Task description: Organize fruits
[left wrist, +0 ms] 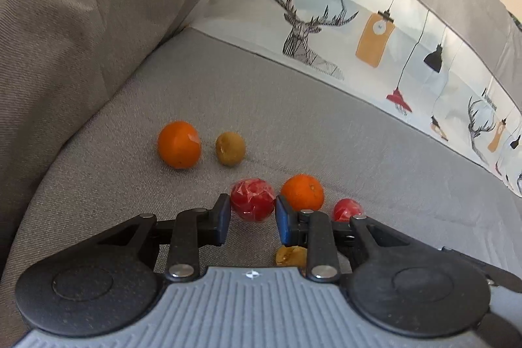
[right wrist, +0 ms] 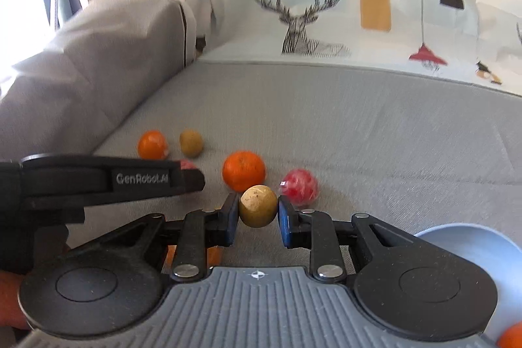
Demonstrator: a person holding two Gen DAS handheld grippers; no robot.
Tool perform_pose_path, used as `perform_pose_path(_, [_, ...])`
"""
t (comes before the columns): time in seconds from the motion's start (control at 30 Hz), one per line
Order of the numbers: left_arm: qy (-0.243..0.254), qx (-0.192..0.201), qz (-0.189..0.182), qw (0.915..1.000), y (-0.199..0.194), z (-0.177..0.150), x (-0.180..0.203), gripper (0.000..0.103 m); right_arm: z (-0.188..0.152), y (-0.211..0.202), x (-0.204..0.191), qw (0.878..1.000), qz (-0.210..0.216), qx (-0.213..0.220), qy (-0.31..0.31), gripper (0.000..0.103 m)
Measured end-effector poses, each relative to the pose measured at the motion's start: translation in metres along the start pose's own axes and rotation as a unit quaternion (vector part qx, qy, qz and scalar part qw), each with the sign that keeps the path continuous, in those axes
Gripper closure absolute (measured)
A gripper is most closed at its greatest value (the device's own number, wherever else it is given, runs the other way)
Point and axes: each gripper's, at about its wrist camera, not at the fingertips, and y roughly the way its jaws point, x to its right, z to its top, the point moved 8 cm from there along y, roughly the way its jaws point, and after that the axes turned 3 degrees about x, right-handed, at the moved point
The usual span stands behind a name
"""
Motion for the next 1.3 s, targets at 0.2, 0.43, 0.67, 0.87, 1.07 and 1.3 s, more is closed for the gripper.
perform_pose_path(0.2, [0.0, 0.04, -0.027, 0.9988, -0.034, 0.005, 0.009, 0.071, 0.009, -0.03, 0.01, 0.999, -0.005, 0.039, 0.006, 0.076])
perform_pose_path(0.43, [-0.011, 0.072, -0.079, 0.9941, -0.085, 0.001, 0.028, 0.071, 0.013, -0.088, 0.02, 0.998, -0.013, 0.06, -0.009, 0.076])
perform_pose_path(0.67, [0.019, 0.083, -0.117, 0.9894, -0.119, -0.014, 0.052, 0.07, 0.003, -0.161, 0.057, 0.995, -0.042, 0.09, 0.001, 0.076])
perform_pose_path(0.87, [0.039, 0.071, -0.143, 0.9864, -0.13, -0.029, 0.065, 0.07, -0.033, -0.194, 0.102, 0.992, -0.076, 0.094, 0.04, 0.076])
perform_pose_path(1.07, [0.144, 0.047, -0.158, 0.9758, -0.127, -0.067, 0.113, 0.07, -0.051, -0.194, 0.126, 0.99, -0.102, 0.086, 0.054, 0.076])
perform_pose_path(1.3, [0.304, 0.04, -0.17, 0.9365, -0.12, -0.122, 0.163, 0.07, -0.055, -0.179, 0.119, 0.991, -0.098, 0.073, 0.048, 0.076])
